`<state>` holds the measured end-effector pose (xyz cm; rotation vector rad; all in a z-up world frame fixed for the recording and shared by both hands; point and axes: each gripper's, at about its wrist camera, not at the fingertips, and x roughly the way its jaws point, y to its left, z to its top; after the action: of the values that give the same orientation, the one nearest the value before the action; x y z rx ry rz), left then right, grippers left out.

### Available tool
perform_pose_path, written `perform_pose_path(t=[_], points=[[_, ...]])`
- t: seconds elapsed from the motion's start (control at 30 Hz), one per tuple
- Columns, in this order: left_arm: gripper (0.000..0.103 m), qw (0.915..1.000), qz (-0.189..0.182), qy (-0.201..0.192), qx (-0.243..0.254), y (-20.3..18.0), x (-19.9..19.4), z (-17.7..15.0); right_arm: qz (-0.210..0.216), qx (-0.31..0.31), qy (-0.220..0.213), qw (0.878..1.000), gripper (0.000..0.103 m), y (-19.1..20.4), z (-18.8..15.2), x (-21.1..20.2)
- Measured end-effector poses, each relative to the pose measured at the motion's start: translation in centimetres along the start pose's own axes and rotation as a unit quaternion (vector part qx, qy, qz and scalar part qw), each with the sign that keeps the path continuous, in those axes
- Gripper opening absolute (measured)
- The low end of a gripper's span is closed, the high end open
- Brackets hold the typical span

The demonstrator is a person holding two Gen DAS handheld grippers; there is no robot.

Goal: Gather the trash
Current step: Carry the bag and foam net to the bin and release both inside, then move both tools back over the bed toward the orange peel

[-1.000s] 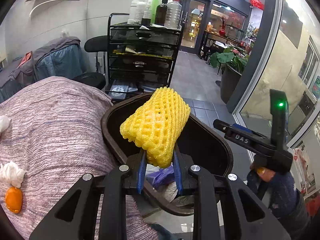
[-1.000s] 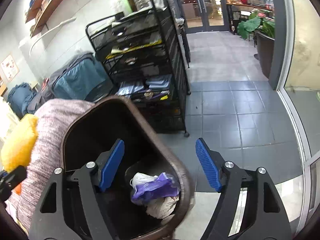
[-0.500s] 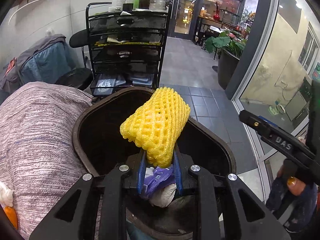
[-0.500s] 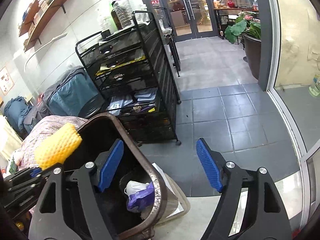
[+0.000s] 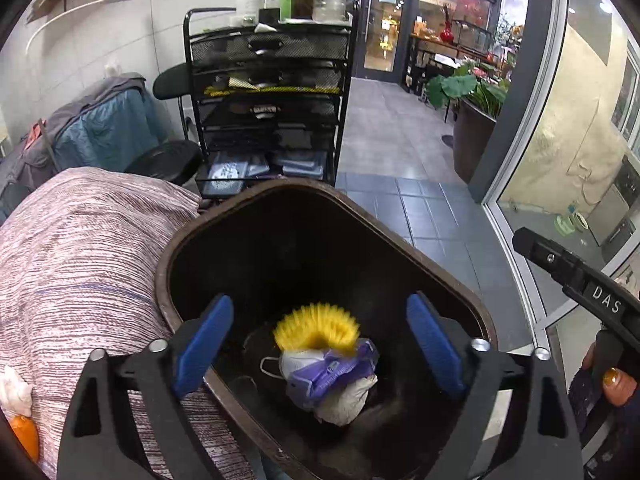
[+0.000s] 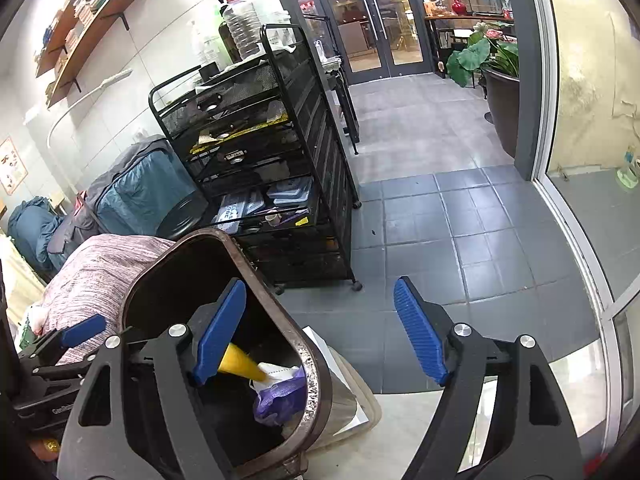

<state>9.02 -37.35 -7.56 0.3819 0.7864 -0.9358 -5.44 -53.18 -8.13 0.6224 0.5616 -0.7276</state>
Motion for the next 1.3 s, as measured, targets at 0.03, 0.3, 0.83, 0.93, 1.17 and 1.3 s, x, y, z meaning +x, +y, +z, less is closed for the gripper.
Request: perform_pose_path(t=[0.03,0.3,0.83,0.93,1.17,1.3], points=[[0.093,1.0000,0.003,-0.005,0.000,0.0,-0.2,0.0,0.001,0.000,-0.001,1.000,0.077,0.0,0.0,0.0],[0.097,0.9993,0.013,-0.035,0.003,0.3,-2.4,0.1,0.012,-0.004,-0.008,1.000,0.081,0.8,0.0,-0.5],[0.097,0.9946,0.051,-0.083,-0.036,4.4,-10.4,-2.8,0.095,-0.059,-0.031,0.993,0.082,7.0,-0.5,-2.7],[0.097,0.9930,0.065,-0.087,-0.046,6.1,-11.8,-3.6,0.122,-0.084,-0.026,0.989,0.082,9.5,-1.0,-3.0],[0.097,0.9824,0.118,-0.102,-0.103,11.6,-15.6,-6.2,0.177,-0.142,-0.006,0.974,0.082,15.7,-2.3,-2.9],[0.097,0.9739,0.159,-0.099,-0.129,14.3,-17.4,-8.5,0.215,-0.180,0.015,0.960,0.082,19.7,-3.6,-2.9]])
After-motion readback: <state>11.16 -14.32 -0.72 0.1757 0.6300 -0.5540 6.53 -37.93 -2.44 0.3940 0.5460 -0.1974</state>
